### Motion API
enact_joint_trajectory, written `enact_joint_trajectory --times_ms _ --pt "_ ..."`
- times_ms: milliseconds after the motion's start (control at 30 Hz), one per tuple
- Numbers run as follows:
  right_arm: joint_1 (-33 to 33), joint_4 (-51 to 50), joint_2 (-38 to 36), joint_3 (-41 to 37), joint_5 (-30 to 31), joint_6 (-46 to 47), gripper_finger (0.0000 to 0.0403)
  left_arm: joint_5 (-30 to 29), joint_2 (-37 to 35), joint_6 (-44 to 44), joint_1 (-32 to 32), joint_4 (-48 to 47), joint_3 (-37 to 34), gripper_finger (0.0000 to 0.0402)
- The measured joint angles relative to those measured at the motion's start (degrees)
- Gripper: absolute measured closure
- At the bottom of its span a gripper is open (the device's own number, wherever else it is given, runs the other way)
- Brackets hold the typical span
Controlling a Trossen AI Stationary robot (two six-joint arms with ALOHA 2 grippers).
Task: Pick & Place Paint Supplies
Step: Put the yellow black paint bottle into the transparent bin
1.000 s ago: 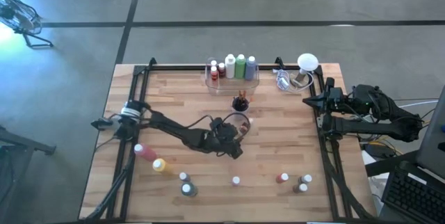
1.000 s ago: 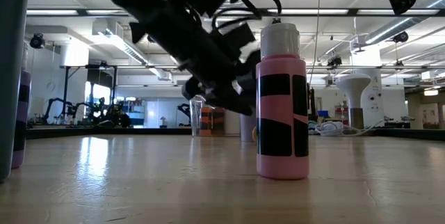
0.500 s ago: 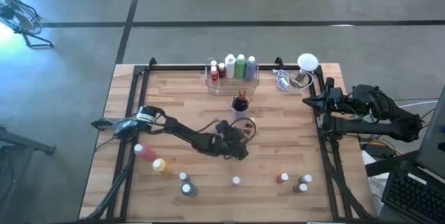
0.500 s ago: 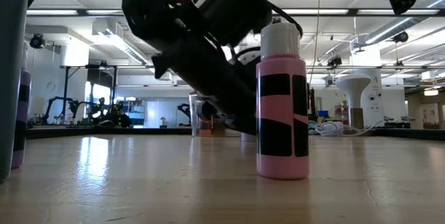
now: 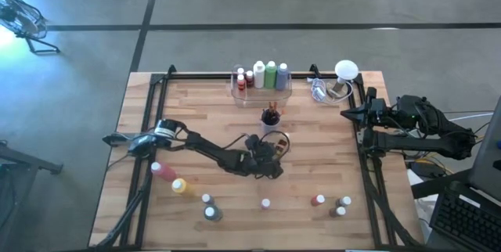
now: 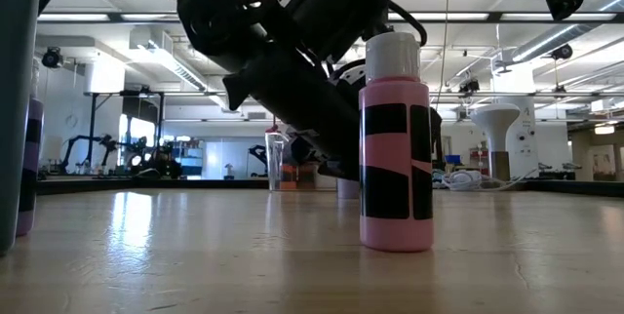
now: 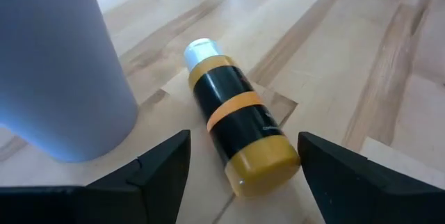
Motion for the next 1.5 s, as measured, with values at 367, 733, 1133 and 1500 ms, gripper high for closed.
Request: enact_joint_trajectory --times_ms 367,733,1133,1500 --pt "0.0 0.0 0.0 0.0 0.0 0.0 0.0394 0.1 2.7 -0.8 0.4 2.5 0.4 0.0134" --pt "0.0 0.0 0.0 0.0 0.0 0.0 0.0394 0.5 4.4 -1.4 0.5 4.7 1.0 0.0219" --pt "0.0 0.0 0.0 0.0 0.0 0.0 0.0394 6.6 2.9 -1.1 -0.3 -2.0 1.0 0.0249" --pt "0.0 0.0 0.0 0.0 0.0 0.0 0.0394 20.8 -4.2 -4.6 -2.8 -23.5 1.0 0.0251"
